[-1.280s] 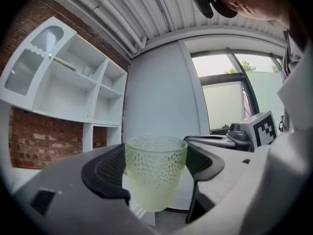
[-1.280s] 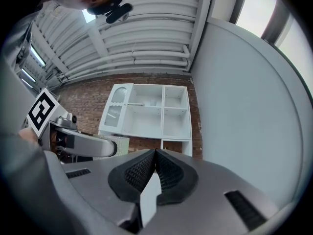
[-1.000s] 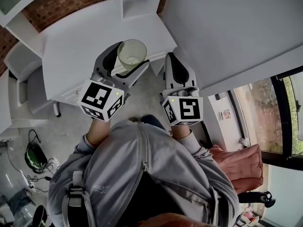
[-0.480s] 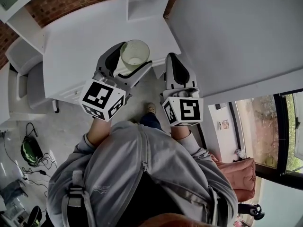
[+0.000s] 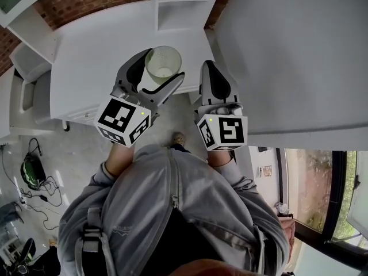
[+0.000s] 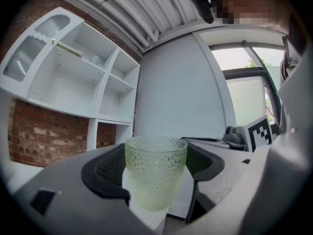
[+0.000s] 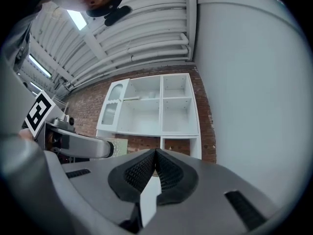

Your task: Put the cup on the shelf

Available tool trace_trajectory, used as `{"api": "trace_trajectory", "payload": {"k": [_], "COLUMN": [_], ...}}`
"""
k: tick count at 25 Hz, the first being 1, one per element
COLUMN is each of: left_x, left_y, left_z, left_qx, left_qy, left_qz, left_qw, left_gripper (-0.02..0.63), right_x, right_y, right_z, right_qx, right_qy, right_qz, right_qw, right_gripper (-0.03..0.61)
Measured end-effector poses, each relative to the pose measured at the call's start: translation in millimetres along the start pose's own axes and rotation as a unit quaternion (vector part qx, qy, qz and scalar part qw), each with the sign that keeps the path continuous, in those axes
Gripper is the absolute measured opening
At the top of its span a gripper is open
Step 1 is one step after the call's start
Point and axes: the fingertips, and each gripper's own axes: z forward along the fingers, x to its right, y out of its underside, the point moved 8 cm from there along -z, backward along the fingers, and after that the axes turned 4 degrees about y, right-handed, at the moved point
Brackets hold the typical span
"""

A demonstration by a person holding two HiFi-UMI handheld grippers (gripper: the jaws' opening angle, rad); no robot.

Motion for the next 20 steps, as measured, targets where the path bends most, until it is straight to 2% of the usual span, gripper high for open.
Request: {"api": "trace_trajectory", "payload": {"k": [11,20], "left_x": [-8.6,-3.1], "left_y": [1.9,6.0], "left_z": [72.4,95.8], "left_qx": [0.005,0.005], "left_qy": [-0.055,-0.085], "left_qz": [0.001,-0.002], "left_qw": [0.9985,0.9963], "left_gripper": [0.376,0.376], "right_x": [72.8,99.0], "right_y": [13.1,20.7], "right_z": [51.4,67.6], "right_qx": [0.006,0.008], "right_qy": [-0.049,-0.080], "right_qz": [0.009,0.015], "right_qw": [0.999,0.997], "right_gripper": [0.026,0.026]}}
